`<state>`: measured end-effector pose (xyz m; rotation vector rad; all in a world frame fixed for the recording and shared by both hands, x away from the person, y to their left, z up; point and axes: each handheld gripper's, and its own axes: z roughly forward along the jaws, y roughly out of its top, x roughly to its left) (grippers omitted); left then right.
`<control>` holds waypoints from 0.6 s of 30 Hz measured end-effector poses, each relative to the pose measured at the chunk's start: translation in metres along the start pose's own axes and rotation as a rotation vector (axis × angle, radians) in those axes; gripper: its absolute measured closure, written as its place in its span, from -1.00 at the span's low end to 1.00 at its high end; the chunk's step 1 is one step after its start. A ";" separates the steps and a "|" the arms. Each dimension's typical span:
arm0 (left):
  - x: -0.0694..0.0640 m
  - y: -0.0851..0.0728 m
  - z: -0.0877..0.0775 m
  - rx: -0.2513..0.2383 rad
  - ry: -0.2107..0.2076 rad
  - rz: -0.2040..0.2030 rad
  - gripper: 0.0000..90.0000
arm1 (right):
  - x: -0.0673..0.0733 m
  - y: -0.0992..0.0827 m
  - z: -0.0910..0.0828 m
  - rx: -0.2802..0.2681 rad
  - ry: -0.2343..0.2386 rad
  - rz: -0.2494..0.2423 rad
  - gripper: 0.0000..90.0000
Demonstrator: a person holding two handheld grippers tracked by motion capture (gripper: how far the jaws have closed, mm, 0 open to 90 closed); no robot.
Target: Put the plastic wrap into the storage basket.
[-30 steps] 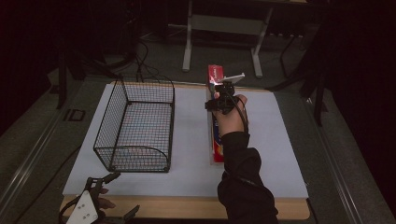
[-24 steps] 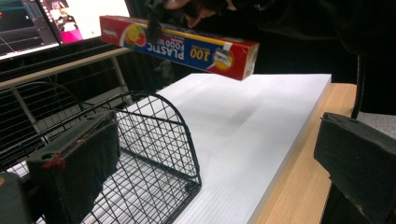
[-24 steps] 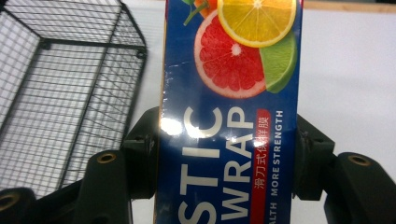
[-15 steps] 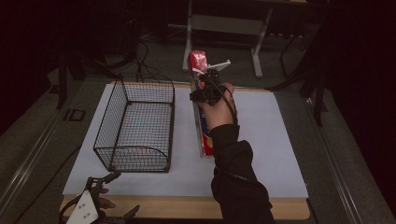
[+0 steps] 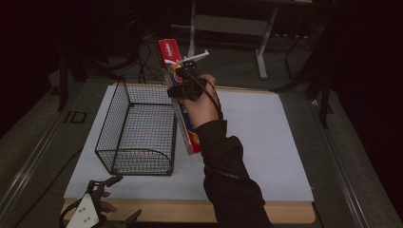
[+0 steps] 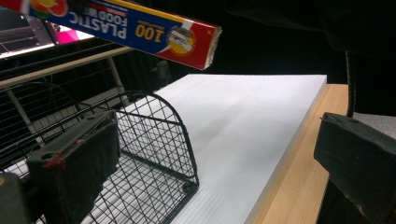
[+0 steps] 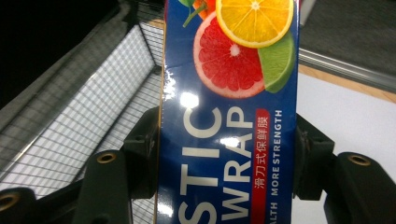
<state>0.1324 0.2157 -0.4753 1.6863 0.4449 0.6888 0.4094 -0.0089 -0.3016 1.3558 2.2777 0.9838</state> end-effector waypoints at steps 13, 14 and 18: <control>0.000 0.000 0.000 0.002 0.000 0.005 -0.98 | 0.039 0.011 0.013 -0.072 0.083 -0.093 -0.12; 0.000 0.000 -0.001 0.000 -0.001 0.005 -0.98 | 0.043 0.014 0.015 -0.082 0.099 -0.094 -0.12; 0.000 0.000 -0.001 0.000 -0.005 0.002 -0.98 | 0.054 0.020 0.021 -0.084 0.088 -0.106 -0.12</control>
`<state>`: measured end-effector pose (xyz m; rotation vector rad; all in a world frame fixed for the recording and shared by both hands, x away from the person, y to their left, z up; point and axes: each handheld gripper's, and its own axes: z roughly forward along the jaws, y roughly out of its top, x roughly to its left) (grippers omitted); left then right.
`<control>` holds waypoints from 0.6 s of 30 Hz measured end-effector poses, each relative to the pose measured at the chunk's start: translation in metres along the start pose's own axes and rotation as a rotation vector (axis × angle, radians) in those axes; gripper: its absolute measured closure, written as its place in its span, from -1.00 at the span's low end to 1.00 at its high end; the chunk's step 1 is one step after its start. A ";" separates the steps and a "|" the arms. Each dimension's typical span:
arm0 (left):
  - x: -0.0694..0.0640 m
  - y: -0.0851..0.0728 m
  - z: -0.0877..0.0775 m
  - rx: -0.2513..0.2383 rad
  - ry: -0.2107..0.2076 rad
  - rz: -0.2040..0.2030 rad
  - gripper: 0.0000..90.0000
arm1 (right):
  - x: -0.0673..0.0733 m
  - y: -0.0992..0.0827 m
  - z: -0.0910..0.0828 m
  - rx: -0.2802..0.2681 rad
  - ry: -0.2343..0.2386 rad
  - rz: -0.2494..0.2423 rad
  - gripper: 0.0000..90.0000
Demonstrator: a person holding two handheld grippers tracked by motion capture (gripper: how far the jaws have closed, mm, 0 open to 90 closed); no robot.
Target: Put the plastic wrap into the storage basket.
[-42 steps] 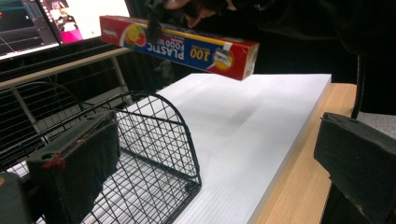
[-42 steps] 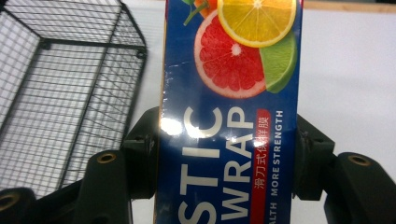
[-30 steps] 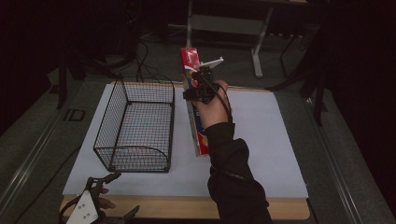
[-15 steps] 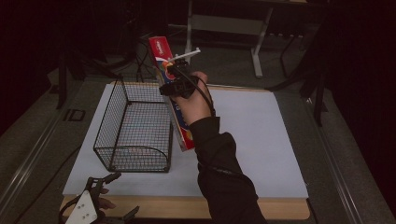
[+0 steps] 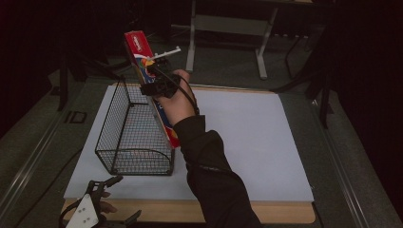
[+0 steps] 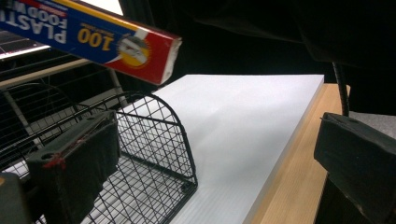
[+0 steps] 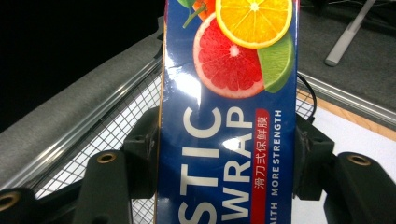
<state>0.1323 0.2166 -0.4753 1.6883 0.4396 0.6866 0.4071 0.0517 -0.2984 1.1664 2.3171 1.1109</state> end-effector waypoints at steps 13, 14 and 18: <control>0.000 0.000 -0.001 -0.004 -0.005 0.000 -0.98 | 0.028 0.013 0.026 -0.060 -0.004 -0.019 -0.12; 0.000 0.000 -0.001 -0.004 -0.005 0.001 -0.98 | 0.029 0.012 0.029 -0.063 -0.008 -0.020 -0.12; -0.001 0.001 -0.002 -0.015 -0.013 0.000 -0.98 | 0.031 0.009 0.040 -0.052 -0.001 -0.003 -0.12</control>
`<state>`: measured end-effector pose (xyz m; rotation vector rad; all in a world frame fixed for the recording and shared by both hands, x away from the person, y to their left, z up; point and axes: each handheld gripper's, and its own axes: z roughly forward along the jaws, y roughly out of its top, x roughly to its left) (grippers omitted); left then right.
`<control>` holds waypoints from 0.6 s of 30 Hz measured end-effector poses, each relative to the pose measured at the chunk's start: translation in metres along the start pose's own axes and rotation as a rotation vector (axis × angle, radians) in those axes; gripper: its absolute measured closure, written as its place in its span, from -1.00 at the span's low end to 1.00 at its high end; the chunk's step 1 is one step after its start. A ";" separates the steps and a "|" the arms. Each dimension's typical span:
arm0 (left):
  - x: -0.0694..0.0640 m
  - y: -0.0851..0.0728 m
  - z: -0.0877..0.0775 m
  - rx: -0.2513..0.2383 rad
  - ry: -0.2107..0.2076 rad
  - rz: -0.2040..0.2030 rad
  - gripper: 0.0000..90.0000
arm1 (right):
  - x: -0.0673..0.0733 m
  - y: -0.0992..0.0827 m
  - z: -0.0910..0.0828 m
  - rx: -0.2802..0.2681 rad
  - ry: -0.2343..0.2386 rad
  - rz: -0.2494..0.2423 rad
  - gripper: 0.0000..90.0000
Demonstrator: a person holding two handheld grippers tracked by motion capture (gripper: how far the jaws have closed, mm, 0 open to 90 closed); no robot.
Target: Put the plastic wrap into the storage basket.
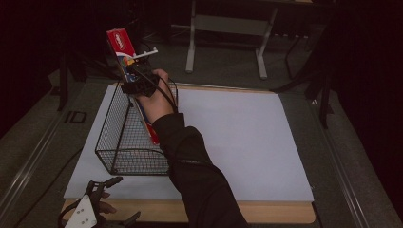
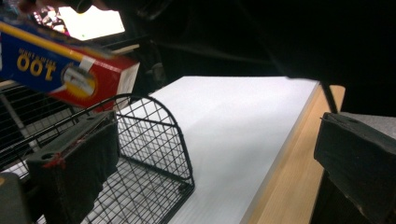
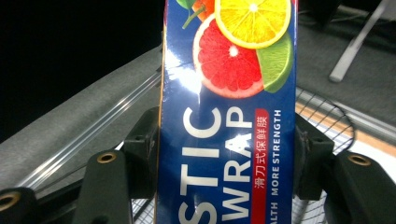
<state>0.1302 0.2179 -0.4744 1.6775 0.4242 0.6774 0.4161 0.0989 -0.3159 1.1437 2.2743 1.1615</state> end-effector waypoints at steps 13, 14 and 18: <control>0.000 0.000 0.001 0.012 -0.005 0.007 -0.98 | -0.002 -0.031 0.039 0.076 0.004 0.035 -0.12; -0.001 0.000 0.000 0.000 -0.011 0.002 -0.98 | -0.002 -0.033 0.041 0.088 0.007 0.042 -0.12; -0.001 0.000 0.000 0.005 -0.008 0.007 -0.98 | -0.001 -0.042 0.050 0.104 -0.003 0.030 -0.12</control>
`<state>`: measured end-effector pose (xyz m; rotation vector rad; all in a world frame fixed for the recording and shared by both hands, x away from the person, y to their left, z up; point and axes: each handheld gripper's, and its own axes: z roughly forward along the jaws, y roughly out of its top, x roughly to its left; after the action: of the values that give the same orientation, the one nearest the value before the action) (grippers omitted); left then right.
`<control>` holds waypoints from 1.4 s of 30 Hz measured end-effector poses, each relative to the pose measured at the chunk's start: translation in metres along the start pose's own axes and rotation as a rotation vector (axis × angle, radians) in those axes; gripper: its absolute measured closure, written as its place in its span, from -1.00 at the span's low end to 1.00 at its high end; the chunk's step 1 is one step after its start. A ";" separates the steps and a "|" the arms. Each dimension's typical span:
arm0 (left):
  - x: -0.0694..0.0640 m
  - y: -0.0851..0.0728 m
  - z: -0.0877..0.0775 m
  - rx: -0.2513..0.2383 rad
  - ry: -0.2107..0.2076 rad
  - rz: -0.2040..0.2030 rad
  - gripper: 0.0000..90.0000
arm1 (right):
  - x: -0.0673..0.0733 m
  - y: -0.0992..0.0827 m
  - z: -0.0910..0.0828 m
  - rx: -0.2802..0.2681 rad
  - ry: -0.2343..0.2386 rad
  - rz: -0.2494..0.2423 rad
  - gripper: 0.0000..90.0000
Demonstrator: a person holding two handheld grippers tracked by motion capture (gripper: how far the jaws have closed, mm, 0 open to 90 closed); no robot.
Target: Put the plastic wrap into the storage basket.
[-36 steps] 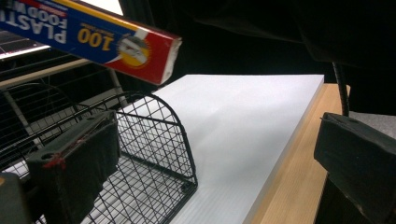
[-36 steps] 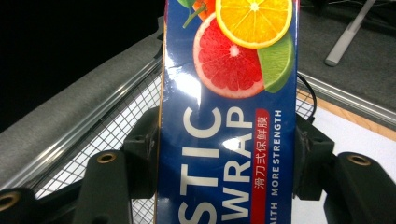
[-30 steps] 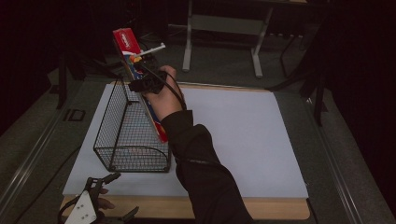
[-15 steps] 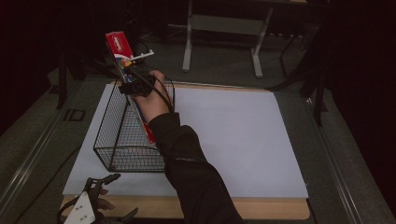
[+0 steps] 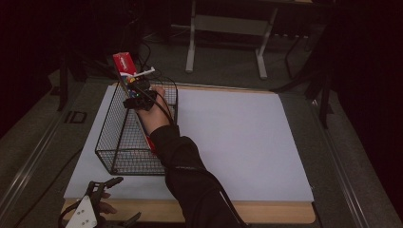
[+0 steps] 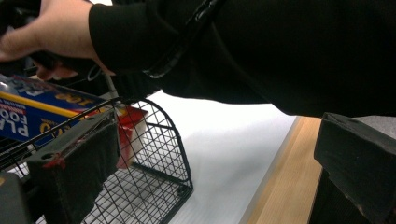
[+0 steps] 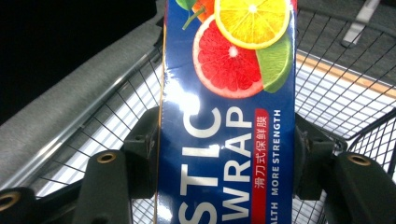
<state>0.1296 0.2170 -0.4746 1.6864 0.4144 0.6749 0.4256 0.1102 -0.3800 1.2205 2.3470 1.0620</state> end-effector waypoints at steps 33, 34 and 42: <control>-0.004 0.001 0.001 0.010 -0.017 0.018 -0.98 | -0.008 -0.032 0.037 0.150 -0.045 0.020 -0.12; -0.004 0.001 0.001 0.012 -0.016 0.019 -0.98 | -0.010 -0.034 0.039 0.172 -0.034 0.035 -0.12; 0.000 -0.001 0.001 0.018 -0.009 0.003 -0.98 | -0.010 -0.032 0.047 0.205 -0.037 0.014 -0.13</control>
<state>0.1302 0.2161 -0.4754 1.7073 0.4127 0.6669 0.4382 0.1130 -0.4360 1.3157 2.4710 0.8106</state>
